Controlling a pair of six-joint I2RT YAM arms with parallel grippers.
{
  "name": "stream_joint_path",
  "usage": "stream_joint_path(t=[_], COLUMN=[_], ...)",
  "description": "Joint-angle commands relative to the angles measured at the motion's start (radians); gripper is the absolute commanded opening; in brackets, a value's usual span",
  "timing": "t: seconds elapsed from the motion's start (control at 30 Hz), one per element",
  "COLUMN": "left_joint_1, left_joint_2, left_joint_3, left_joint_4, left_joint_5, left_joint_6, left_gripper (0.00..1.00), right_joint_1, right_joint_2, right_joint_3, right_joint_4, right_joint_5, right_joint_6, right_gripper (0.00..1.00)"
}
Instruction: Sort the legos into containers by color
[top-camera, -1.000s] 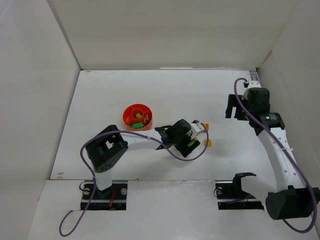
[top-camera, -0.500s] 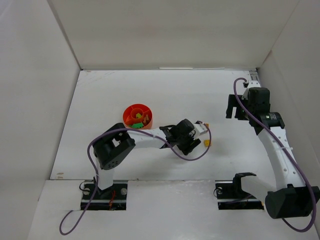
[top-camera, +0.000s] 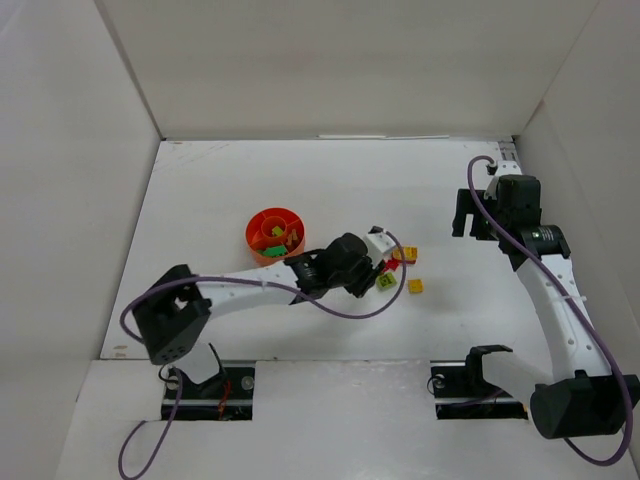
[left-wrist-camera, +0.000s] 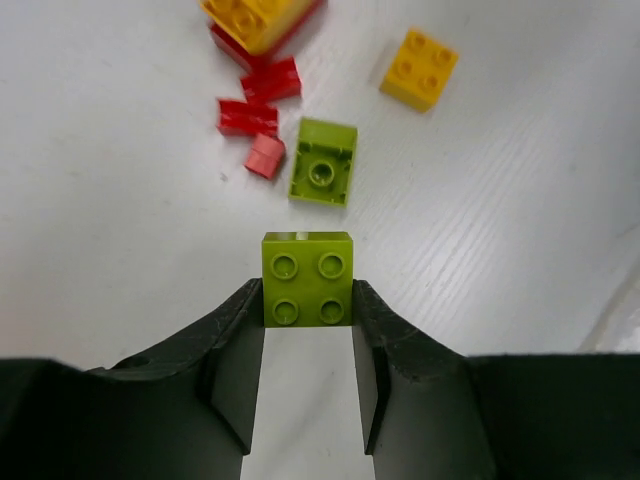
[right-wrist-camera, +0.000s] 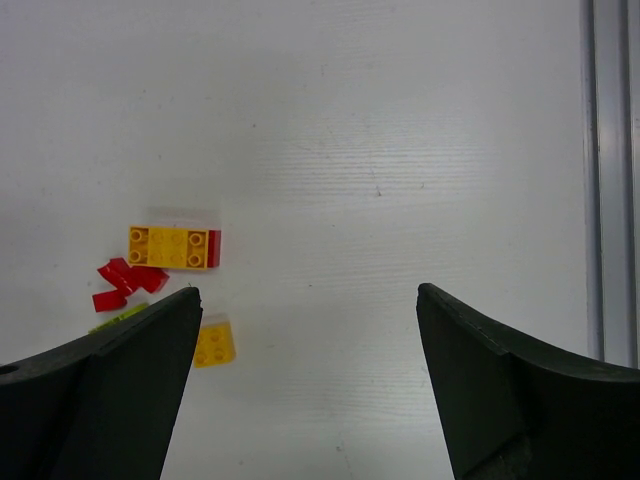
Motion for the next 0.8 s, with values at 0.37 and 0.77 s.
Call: stream_joint_path(t=[0.37,0.77], left_joint_1=[0.274,0.549], left_joint_2=[-0.493,-0.445], left_joint_3=[-0.164,-0.174], left_joint_4=[0.001,-0.019], left_joint_5=[-0.450,-0.305], left_joint_6=[-0.147,-0.233], left_gripper=[0.21,0.20], right_joint_1=[-0.006,-0.006], right_joint_2=[-0.032,-0.012], right_joint_3=[0.002,0.022], right_joint_4=[0.080,0.069], right_joint_5=[-0.118,-0.095], right_joint_6=[-0.009,-0.036], right_gripper=[0.89,0.87])
